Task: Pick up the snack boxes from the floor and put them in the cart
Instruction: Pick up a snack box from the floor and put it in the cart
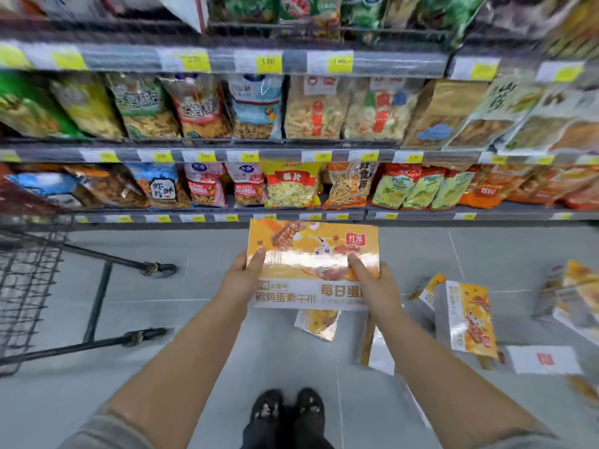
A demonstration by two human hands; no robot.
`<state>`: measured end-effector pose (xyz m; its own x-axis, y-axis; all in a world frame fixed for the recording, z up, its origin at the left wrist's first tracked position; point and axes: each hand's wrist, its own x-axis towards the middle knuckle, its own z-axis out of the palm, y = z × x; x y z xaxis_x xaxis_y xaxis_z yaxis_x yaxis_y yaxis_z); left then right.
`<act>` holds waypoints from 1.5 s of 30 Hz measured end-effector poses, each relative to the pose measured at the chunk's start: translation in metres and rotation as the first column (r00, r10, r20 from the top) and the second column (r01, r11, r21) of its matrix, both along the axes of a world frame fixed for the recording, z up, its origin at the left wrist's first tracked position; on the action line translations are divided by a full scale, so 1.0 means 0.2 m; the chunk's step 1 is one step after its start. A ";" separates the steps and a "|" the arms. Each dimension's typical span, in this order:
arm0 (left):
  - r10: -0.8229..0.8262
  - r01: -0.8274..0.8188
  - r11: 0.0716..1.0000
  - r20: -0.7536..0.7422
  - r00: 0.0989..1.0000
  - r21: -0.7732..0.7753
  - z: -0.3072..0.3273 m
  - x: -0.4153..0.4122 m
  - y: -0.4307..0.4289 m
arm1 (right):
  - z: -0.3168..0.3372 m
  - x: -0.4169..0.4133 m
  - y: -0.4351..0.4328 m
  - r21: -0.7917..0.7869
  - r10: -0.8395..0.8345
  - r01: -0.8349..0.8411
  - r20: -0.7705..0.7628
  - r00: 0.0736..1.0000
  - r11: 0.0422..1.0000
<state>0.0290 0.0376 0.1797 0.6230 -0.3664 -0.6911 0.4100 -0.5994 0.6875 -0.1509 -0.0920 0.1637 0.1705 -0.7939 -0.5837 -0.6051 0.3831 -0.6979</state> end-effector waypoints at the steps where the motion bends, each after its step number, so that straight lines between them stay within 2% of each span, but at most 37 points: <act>1: 0.016 -0.016 1.000 0.019 1.000 -0.007 0.13 0.01 0.03 | 0.11 0.02 0.02 -0.019 0.013 -0.013 0.005 1.000 1.000; 5: 0.086 -0.076 0.992 0.096 0.992 -0.104 0.64 0.06 0.22 | 0.56 0.10 0.13 -0.068 0.082 -0.076 0.090 0.992 0.995; 8: 0.131 -0.097 0.975 0.164 0.978 -0.201 0.89 0.08 0.40 | 0.81 0.18 0.21 -0.102 0.145 -0.129 0.165 0.976 0.986; 11: 0.182 -0.124 0.960 0.221 0.958 -0.253 1.05 0.14 0.59 | 1.00 0.31 0.31 -0.148 0.246 -0.216 0.223 0.943 0.965; 15: 0.308 -0.243 0.920 0.184 0.933 -0.308 1.18 0.26 0.87 | 1.17 0.54 0.50 -0.224 0.369 -0.317 0.250 0.895 0.922; 18: 0.419 -0.345 0.876 0.179 0.890 -0.336 1.25 0.38 1.13 | 1.26 0.74 0.71 -0.218 0.435 -0.387 0.253 0.864 0.896; 22: 0.490 -0.400 0.834 0.178 0.853 -0.379 1.31 0.53 1.46 | 1.30 0.96 1.02 -0.229 0.484 -0.434 0.253 0.838 0.871; 26: 0.521 -0.438 0.826 0.181 0.834 -0.355 1.34 0.73 1.92 | 1.30 1.19 1.46 -0.213 0.509 -0.464 0.278 0.815 0.860; 34: 0.510 -0.442 0.853 0.268 0.817 -0.276 1.36 1.08 2.64 | 1.27 1.60 2.12 -0.163 0.541 -0.517 0.316 0.780 0.840; 41: 0.517 -0.452 0.844 0.212 0.829 -0.290 1.33 1.43 2.83 | 1.30 1.95 2.30 -0.152 0.571 -0.555 0.336 0.749 0.818; 45: 0.508 -0.459 0.854 0.205 0.836 -0.245 1.27 1.63 2.85 | 1.20 2.20 2.30 -0.118 0.567 -0.563 0.325 0.757 0.818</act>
<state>0.3554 0.6075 0.4333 0.8965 -0.0733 -0.4369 0.4116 -0.2271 0.8826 0.2887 0.3672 0.4036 0.7702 -0.4978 -0.3989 -0.4413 0.0358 -0.8967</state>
